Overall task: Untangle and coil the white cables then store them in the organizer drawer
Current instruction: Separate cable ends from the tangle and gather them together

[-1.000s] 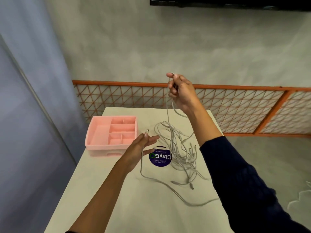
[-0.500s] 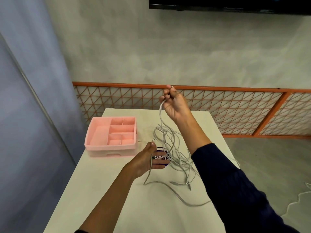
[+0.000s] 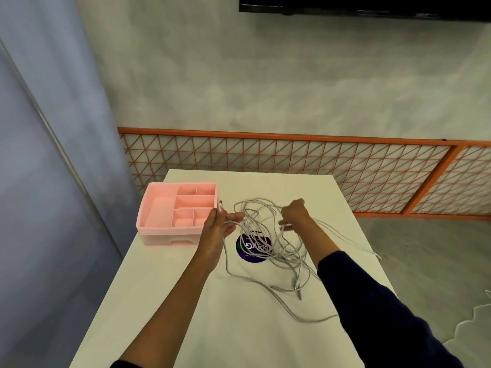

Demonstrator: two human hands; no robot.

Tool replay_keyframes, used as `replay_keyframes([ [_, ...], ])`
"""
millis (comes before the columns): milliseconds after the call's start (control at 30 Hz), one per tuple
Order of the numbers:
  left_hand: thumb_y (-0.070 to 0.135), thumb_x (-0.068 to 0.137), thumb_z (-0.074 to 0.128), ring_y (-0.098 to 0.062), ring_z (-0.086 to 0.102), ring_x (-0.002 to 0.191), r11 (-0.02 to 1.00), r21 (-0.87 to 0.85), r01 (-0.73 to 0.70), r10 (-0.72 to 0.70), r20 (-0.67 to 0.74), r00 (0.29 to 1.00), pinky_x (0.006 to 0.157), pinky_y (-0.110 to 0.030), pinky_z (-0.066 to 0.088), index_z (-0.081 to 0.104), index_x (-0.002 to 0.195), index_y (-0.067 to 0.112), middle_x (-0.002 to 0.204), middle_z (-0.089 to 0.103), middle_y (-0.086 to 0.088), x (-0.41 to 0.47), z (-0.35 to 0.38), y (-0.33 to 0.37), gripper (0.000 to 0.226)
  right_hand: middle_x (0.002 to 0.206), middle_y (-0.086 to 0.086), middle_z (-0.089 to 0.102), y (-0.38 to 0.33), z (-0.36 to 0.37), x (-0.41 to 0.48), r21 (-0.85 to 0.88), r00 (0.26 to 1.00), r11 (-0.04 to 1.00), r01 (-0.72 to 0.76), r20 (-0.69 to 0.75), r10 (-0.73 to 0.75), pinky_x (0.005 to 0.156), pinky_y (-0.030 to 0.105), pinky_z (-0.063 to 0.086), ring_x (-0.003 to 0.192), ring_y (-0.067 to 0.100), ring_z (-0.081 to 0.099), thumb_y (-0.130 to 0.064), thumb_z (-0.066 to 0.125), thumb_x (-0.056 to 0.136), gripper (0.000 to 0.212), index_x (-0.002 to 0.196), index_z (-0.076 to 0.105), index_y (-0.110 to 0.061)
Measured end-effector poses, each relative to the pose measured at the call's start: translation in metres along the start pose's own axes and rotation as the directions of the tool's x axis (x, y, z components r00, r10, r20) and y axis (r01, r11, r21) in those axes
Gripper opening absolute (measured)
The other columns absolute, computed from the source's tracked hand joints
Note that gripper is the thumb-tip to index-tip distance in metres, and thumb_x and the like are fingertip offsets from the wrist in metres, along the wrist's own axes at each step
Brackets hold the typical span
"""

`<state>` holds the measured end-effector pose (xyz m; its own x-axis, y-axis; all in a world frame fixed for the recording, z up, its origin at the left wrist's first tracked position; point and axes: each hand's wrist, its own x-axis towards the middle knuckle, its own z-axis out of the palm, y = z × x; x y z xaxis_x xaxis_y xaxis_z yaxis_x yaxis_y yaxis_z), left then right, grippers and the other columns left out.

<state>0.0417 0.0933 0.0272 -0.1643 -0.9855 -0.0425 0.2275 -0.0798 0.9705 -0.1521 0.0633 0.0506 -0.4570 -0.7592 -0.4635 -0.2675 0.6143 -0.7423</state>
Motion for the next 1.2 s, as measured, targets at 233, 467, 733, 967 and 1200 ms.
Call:
replay_keyframes([
  [233,0.028,0.105,0.026,-0.023,0.066,0.102,0.997,-0.079,0.009,-0.006,0.033,0.999,0.096,-0.032,0.047,0.053,0.089,0.014,0.101,0.07,-0.012,0.001,0.005,0.005,0.035,0.136,0.007,0.052,0.015,0.023,-0.018,-0.149,0.856,0.917,0.37,0.438,-0.275,0.099,0.027,0.038,0.124,0.021,0.048,-0.023,0.04,0.102,0.036,0.133,0.051,-0.008],
  [467,0.034,0.104,0.032,-0.021,0.052,0.119,0.996,-0.094,0.01,-0.014,-0.047,0.999,0.099,-0.048,0.043,0.052,0.089,0.021,0.112,0.061,0.013,0.002,-0.004,0.008,0.028,0.071,-0.002,0.046,0.024,0.033,-0.021,0.169,0.807,0.95,0.262,0.502,-0.312,0.068,0.022,0.043,0.066,0.009,0.054,-0.026,0.028,0.105,0.032,0.086,0.052,-0.016],
  [733,0.032,0.102,0.037,-0.019,0.051,0.127,0.99,-0.14,-0.016,0.003,-0.094,0.996,0.1,-0.043,0.044,0.058,0.097,0.016,0.121,0.064,0.004,0.0,-0.007,-0.001,0.027,0.066,-0.002,0.042,0.014,0.035,-0.027,0.242,0.805,0.929,0.281,0.467,-0.365,0.059,0.021,0.041,0.057,0.01,0.043,-0.025,0.028,0.106,0.03,0.088,0.05,-0.014],
  [967,0.029,0.094,0.049,-0.015,0.061,0.114,0.982,-0.175,-0.064,0.052,-0.072,0.996,0.097,-0.032,0.048,0.063,0.11,0.017,0.115,0.068,0.003,0.004,0.003,-0.001,0.024,0.062,0.0,0.037,0.001,0.051,-0.041,0.124,0.74,0.925,0.359,0.566,-0.363,0.05,0.022,0.029,0.05,0.012,0.033,-0.024,0.03,0.105,0.032,0.084,0.05,-0.013],
  [1200,0.025,0.101,0.043,-0.013,0.066,0.097,0.994,-0.109,-0.022,0.009,-0.115,0.993,0.082,-0.026,0.051,0.062,0.103,0.016,0.093,0.072,-0.001,0.008,-0.005,-0.003,0.021,0.06,-0.001,0.035,-0.003,0.054,-0.051,-0.037,0.662,0.899,0.437,0.689,-0.294,0.053,0.023,0.029,0.052,0.011,0.03,-0.027,0.033,0.104,0.029,0.087,0.051,-0.011],
])
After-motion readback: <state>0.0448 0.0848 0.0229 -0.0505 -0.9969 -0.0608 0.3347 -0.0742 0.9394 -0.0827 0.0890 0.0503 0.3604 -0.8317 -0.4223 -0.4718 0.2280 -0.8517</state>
